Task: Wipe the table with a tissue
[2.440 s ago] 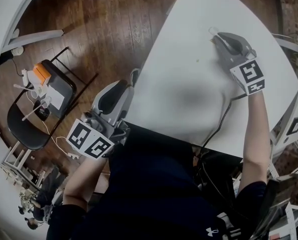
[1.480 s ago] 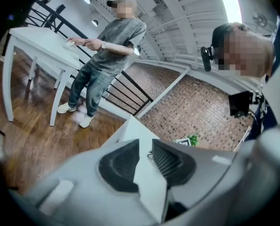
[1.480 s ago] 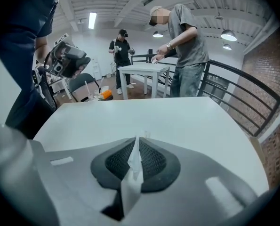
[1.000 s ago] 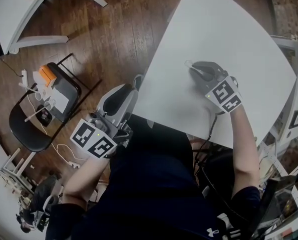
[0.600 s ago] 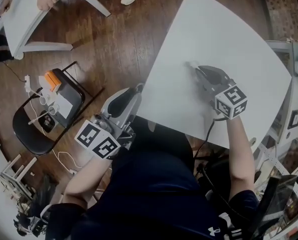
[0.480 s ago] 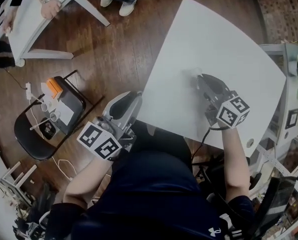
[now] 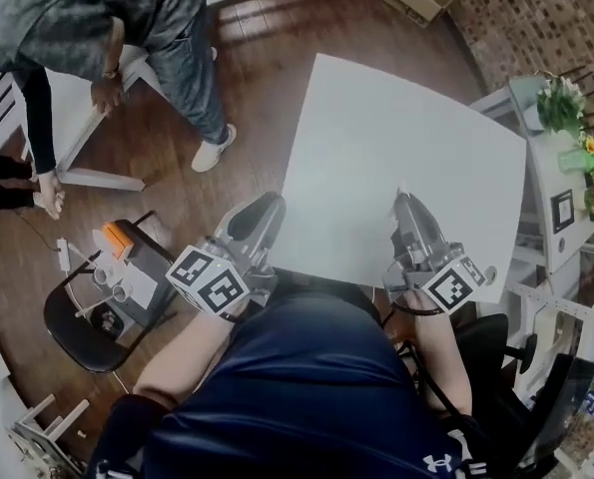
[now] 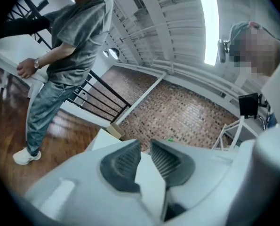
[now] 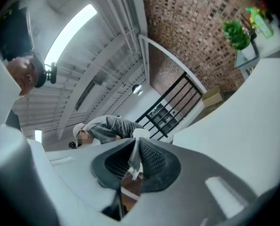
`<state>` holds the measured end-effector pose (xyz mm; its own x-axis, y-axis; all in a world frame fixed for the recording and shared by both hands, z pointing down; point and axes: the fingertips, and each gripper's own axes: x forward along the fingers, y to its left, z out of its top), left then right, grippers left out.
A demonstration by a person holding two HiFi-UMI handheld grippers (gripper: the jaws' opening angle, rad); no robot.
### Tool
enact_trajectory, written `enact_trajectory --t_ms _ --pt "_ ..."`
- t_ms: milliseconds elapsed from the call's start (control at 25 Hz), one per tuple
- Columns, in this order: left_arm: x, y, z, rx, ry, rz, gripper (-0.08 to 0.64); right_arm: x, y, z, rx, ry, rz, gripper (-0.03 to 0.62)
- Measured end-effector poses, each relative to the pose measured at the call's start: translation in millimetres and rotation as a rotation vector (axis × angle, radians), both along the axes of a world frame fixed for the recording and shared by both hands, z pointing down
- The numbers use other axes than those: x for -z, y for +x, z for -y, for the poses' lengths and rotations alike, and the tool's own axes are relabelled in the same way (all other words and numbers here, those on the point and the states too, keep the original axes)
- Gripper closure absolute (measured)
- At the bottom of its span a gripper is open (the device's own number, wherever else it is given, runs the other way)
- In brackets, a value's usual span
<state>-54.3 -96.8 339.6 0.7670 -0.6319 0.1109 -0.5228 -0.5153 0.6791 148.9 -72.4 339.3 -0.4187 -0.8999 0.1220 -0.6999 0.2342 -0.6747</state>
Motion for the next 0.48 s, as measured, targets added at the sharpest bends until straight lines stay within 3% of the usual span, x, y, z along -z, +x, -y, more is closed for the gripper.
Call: enact_trajectory --t_ms 160,480 --pt "22.6 18.6 -0.6 -0.053 0.045 -0.025 0.495 38.6 -5.3 -11.7 -0.064 0.085 -0.112 0.563" --pt "47.6 34.3 -14.1 -0.115 0.116 -0.037 0.495 69.7 -12.6 -32.4 -0.125 0.154 -0.181 0.563"
